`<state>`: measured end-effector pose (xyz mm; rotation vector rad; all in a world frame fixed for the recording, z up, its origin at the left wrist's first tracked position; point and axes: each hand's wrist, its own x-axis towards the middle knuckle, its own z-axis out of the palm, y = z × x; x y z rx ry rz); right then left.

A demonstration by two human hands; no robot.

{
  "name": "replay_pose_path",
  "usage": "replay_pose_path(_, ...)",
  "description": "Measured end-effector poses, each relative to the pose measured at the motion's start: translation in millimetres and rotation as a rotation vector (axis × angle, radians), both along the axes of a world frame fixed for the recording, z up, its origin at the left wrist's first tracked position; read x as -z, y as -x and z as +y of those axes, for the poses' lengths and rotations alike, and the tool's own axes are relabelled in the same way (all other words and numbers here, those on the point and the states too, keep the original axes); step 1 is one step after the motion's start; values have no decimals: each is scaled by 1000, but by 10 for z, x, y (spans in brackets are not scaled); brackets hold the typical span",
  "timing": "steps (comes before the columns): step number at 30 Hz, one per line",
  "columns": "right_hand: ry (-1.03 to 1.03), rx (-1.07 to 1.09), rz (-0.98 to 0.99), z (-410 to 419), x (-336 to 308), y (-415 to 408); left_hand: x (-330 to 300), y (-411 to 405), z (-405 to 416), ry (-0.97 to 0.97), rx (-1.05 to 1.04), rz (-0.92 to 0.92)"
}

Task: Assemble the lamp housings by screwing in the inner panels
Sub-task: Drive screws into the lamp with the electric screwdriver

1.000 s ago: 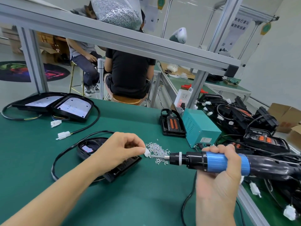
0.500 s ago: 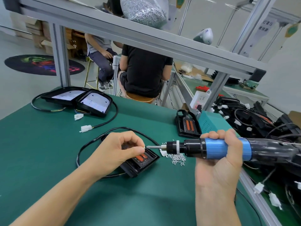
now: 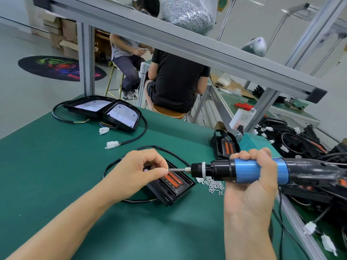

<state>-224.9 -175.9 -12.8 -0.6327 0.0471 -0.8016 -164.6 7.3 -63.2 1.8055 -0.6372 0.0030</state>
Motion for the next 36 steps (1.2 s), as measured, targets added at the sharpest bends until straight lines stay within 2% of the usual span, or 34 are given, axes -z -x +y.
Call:
replay_pose_path(10, 17, -42, 19, 147, -9, -122, 75, -57, 152, -34, -19, -39)
replay_pose_path(15, 55, -44, 49, 260, 58, -297, 121, -171, 269, -192, -48, -174)
replay_pose_path(23, 181, -21, 110, 398, 217, -708, 401, -465, 372, -388, -350, -196)
replay_pose_path(30, 250, -50, 160, 484, 331, -833, 511, -512, 359, -394, -311, -167)
replay_pose_path(36, 276, -83, 178, 490, 363, -859, 560, -519, 399, -322, -278, -150)
